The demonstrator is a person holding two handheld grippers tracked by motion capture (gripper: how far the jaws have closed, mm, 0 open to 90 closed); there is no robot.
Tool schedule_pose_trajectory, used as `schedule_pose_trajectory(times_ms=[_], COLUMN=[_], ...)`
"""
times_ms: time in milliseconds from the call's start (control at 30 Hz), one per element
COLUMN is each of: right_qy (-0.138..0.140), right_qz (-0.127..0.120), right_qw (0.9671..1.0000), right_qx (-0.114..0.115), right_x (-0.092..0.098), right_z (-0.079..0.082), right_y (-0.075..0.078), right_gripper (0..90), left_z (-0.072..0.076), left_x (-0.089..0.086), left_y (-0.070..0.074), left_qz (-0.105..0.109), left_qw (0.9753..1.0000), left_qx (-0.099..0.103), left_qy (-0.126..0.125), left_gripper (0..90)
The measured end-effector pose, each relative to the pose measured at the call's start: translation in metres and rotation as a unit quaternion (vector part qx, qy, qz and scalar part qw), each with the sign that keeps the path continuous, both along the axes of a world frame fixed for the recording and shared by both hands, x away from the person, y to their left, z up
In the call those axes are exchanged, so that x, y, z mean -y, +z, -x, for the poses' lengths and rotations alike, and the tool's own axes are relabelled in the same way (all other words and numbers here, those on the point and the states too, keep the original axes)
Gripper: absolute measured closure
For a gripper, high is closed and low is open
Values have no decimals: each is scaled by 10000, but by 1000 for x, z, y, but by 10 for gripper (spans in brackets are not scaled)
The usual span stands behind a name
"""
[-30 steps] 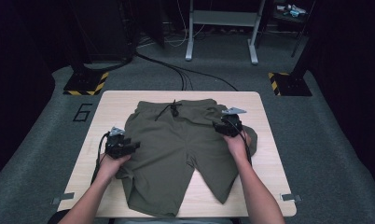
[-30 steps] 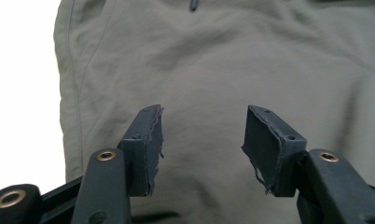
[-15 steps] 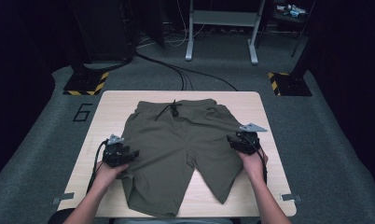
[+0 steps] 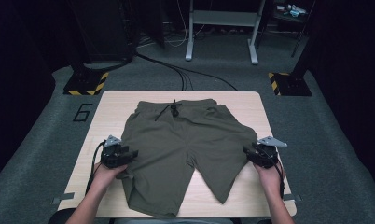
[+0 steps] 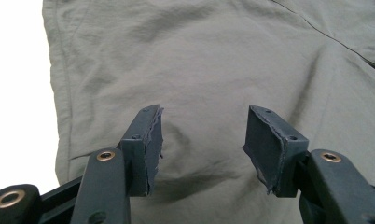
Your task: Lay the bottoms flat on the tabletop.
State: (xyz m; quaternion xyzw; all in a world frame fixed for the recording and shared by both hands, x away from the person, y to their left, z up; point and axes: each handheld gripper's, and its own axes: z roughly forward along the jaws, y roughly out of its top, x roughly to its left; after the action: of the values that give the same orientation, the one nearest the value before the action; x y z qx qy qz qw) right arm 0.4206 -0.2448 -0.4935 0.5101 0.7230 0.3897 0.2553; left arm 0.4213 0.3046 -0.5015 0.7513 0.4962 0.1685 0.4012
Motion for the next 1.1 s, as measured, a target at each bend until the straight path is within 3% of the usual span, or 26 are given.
schedule_pose_trajectory(times_ms=[100, 200, 267, 433, 500, 633, 700, 800, 867, 967, 1033, 1100], right_qy=[-150, -357, -464, -528, -498, -341, -325, -284, -256, -76, 34, 91], right_qz=[1, 342, 112, 138, 75, -48, -153, -79, -23, 108, 65, 160], right_qw=[9999, 9987, 9989, 9984, 9985, 9992, 9992, 9990, 9985, 9991, 9992, 9987], right_qx=[16, 153, 44, -150, -220, -226, -197, -338, -481, -410, -396, -480], right_x=[8, 14, 20, 23, 24, 19, 16, 11, 7, -1, -5, -10], right_z=[3, 8, 8, 6, 4, -1, -4, -13, -18, -22, -23, -22], right_y=[-5, -12, -15, -26, -30, -31, -31, -32, -32, -32, -32, -28], right_gripper=[556, 618, 641, 623, 583, 418, 390, 371, 400, 553, 735, 833], left_z=[0, 0, -1, -2, -2, -3, -4, -4, -4, -4, -4, -4], left_x=[1, 1, 1, 5, 6, 7, 8, 9, 9, 9, 9, 8], left_y=[0, -1, -1, -2, -2, -3, -3, -4, -4, -4, -4, -4], left_qz=[-23, -65, -72, -107, -104, -127, -109, -141, -132, -127, -131, -126], left_qw=[10000, 10000, 10000, 9999, 9999, 9998, 9999, 9998, 9998, 9998, 9998, 9998], left_qx=[34, 67, 30, 57, 51, 19, 3, 19, -13, 25, 14, -3], left_qy=[-2, -7, -41, -93, -121, -134, -132, -143, -170, -148, -155, -167], left_gripper=[457, 457, 457, 457, 457, 457, 457, 456, 456, 456, 456, 456])
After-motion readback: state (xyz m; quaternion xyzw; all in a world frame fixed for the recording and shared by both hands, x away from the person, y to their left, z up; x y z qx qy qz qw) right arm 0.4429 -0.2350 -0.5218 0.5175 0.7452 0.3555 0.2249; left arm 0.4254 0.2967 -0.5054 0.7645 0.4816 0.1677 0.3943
